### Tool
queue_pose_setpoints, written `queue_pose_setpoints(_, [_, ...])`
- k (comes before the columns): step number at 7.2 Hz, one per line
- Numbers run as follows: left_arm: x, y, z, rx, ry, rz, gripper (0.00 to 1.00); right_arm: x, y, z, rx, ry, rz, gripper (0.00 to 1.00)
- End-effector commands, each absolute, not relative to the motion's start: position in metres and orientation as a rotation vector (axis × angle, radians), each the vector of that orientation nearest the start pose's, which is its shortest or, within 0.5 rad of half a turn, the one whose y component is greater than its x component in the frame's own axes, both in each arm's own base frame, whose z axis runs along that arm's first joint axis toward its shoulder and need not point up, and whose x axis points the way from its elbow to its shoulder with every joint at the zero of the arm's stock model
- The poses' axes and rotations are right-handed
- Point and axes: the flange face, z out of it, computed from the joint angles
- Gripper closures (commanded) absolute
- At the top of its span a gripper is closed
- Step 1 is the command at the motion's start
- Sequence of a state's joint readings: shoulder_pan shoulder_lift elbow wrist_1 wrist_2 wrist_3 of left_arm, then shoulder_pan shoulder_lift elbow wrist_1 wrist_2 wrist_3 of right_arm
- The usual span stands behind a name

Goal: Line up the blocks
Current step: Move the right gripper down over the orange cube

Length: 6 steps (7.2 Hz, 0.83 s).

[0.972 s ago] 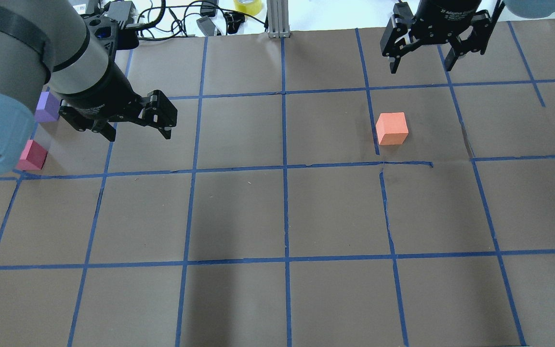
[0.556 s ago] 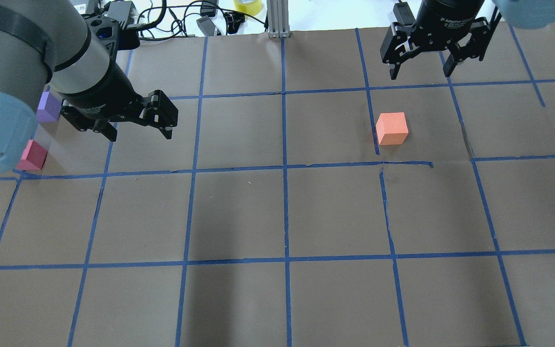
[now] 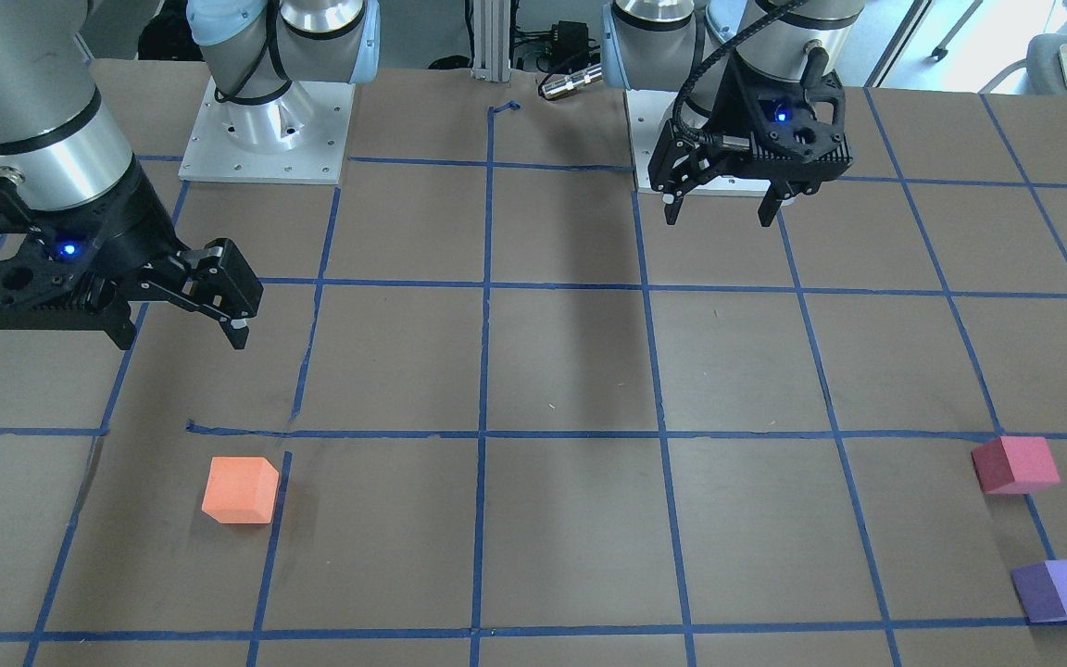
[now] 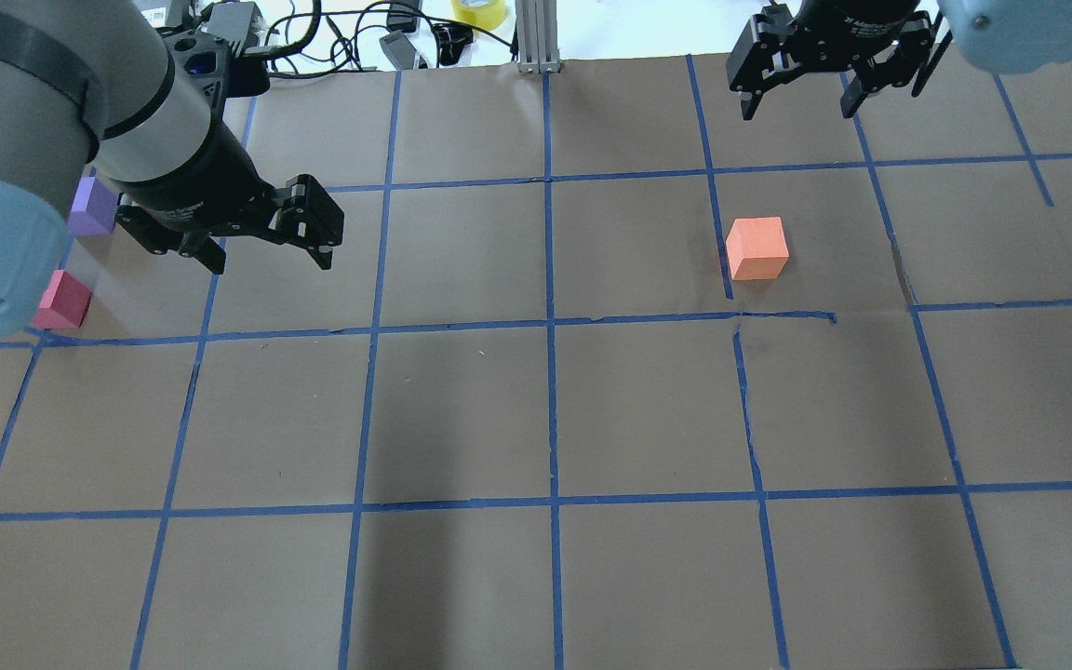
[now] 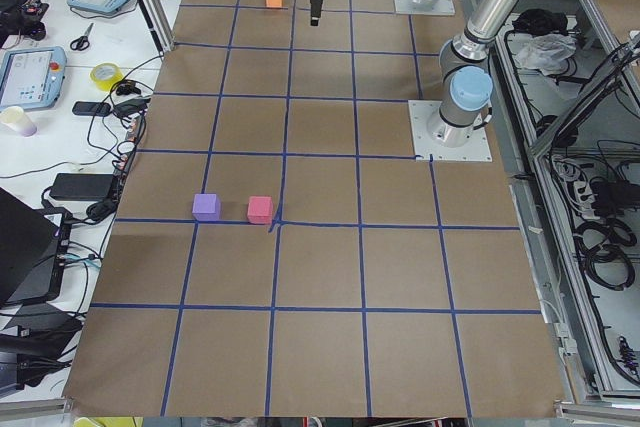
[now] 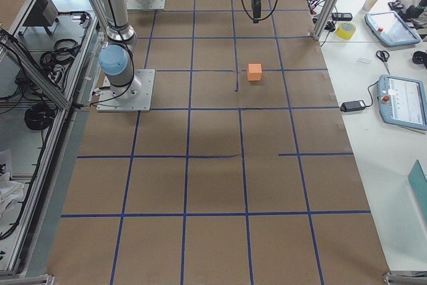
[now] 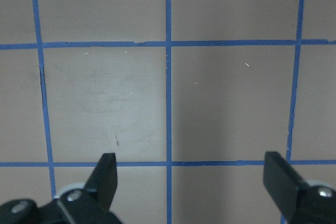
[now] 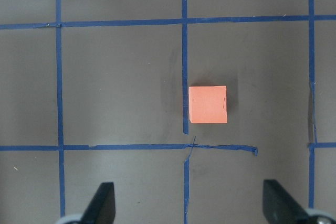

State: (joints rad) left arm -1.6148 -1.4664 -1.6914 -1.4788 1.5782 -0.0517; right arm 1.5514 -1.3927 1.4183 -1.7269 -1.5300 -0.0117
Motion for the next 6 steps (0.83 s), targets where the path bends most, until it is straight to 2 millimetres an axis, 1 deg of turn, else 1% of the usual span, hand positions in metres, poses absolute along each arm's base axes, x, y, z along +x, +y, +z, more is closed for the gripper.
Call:
queue_pose_setpoints(1, [-0.153,-0.448,0.487,-0.012,3.137,-0.118,0.00,0.116,-0.613,0.437,-0.007,3.100,-0.141,0.00])
queue_pose_setpoints(2, [-0.153,-0.448,0.487,-0.012,3.135,-0.118,0.00,0.113,-0.629,0.406,0.004,3.119,-0.093,0.00])
queue_pose_setpoints(4, [-0.153,-0.448,0.487,-0.012,3.135,-0.118,0.00,0.107,-0.661,0.347,0.022,3.148,-0.096,0.00])
queue_pose_setpoints(5, [-0.153,-0.448,0.487,-0.012,3.137,-0.121,0.00,0.089,-0.667,0.302,0.046,3.138,0.011,0.00])
queue_pose_setpoints(6, [-0.153,-0.449,0.487,-0.012,3.137,-0.118,0.00,0.083,-0.669,0.269,0.058,3.137,0.048,0.00])
